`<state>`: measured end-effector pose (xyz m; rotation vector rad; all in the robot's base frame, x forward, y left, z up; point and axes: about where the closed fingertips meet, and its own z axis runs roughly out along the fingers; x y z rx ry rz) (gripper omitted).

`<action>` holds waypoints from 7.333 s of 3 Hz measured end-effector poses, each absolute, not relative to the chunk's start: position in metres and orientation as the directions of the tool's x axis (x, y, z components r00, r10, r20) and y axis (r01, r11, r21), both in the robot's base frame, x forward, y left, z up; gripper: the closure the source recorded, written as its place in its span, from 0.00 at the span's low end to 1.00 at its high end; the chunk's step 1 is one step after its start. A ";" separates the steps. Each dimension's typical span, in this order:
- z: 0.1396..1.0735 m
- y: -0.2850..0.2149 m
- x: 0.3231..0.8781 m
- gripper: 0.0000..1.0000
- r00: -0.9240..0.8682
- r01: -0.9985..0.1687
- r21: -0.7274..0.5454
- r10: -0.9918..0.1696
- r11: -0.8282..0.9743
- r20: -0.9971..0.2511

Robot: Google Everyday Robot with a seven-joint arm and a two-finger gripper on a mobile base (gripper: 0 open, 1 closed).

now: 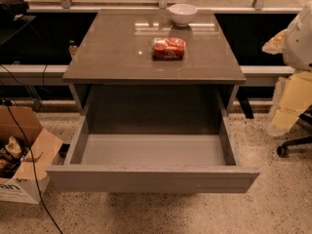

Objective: Place coke can into top drawer

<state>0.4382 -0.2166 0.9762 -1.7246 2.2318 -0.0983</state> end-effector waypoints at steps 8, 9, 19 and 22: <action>0.952 -0.133 0.616 0.00 -0.087 -0.923 -0.243 -0.776 0.299 -0.624; 0.949 -0.112 0.631 0.00 -0.064 -0.917 -0.258 -0.751 0.304 -0.657; 0.859 -0.075 0.827 0.81 -0.168 -0.896 -0.156 -0.644 0.415 -0.746; 0.951 -0.062 0.721 1.00 0.044 -0.915 -0.296 -0.660 0.275 -0.750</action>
Offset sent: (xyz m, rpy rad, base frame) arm 0.0361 0.0330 -0.0058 0.1896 -0.0830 0.0696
